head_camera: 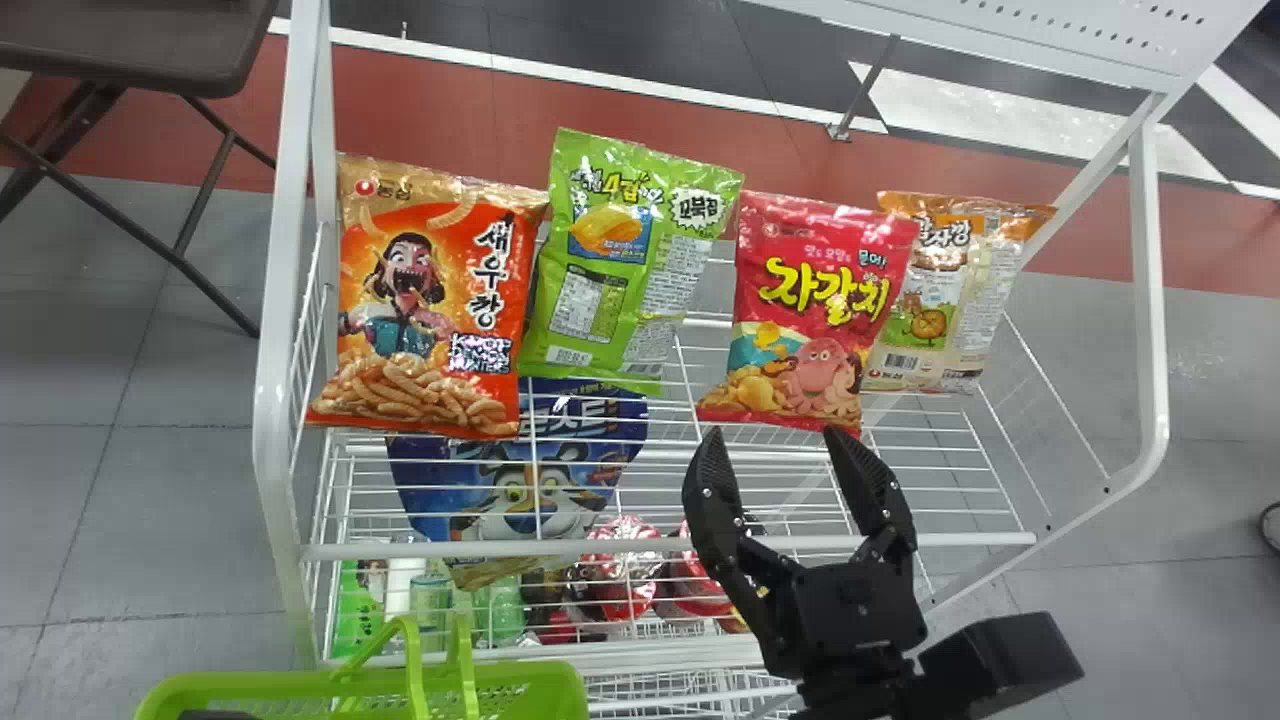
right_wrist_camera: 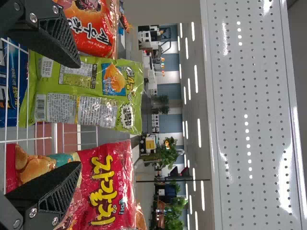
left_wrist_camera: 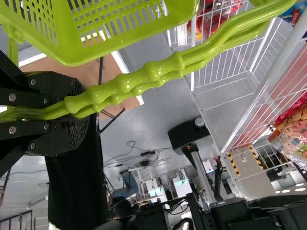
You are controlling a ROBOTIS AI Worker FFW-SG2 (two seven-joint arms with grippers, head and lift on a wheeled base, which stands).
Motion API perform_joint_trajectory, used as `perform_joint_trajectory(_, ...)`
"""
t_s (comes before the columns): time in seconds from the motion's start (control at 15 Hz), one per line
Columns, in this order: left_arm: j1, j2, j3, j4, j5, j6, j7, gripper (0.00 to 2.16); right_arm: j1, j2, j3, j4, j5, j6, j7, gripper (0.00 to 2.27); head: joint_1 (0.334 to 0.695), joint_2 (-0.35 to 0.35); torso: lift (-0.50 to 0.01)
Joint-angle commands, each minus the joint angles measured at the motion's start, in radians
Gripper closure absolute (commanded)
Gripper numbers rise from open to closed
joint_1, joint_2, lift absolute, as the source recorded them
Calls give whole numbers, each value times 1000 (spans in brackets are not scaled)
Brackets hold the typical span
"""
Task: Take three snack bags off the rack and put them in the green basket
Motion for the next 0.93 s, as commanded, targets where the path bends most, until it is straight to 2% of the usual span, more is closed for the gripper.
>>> perform_joint_trajectory(0.0, 0, 1, 0, -1, 0, 0, 0, 1544, 2, 1, -2, 0, -1, -1, 0, 93, 695, -350, -26)
perform_joint_trajectory(0.53, 3, 1, 0, -8, 0, 0, -1, 1544, -2, 1, 6, -2, 5, 2, 0, 93, 695, -350, -26)
perform_joint_trajectory(0.73, 5, 2, -12, -6, -6, 0, 0, 1544, -54, -2, 71, 9, 60, 2, -5, 93, 695, -350, -26)
perform_joint_trajectory(0.87, 3, 11, -20, -1, -15, -21, 2, 1544, -147, -9, 129, 46, 97, 39, -15, 93, 695, -350, -26)
